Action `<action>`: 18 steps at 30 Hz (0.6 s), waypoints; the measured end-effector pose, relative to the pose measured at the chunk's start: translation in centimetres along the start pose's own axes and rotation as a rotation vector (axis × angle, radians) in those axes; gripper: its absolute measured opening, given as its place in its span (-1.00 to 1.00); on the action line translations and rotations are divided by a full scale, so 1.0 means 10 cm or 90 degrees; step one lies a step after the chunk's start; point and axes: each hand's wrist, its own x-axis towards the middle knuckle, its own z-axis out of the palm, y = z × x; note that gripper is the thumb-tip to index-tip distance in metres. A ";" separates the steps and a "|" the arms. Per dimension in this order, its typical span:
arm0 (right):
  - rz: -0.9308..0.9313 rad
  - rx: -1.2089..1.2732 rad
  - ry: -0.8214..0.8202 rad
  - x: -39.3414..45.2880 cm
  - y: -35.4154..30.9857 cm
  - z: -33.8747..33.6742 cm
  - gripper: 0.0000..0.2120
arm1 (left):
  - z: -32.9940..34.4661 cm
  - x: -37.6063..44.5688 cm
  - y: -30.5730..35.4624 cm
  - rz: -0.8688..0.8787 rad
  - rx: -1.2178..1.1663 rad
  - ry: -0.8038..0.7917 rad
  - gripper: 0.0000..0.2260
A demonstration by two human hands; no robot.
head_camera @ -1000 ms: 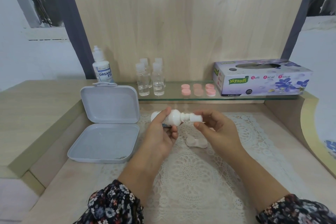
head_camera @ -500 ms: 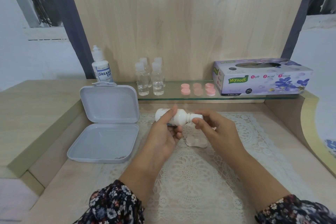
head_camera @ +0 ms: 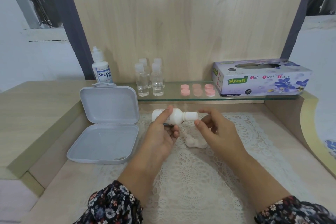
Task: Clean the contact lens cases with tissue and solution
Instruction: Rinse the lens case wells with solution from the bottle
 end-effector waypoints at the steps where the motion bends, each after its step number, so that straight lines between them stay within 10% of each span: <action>1: -0.011 -0.010 -0.008 0.00 0.00 0.01 -0.79 | 0.00 0.00 0.00 -0.001 -0.001 0.000 -0.86; 18: 0.027 0.139 0.113 0.04 -0.03 -0.01 -0.91 | -0.05 0.05 0.05 0.021 0.035 -0.103 -0.56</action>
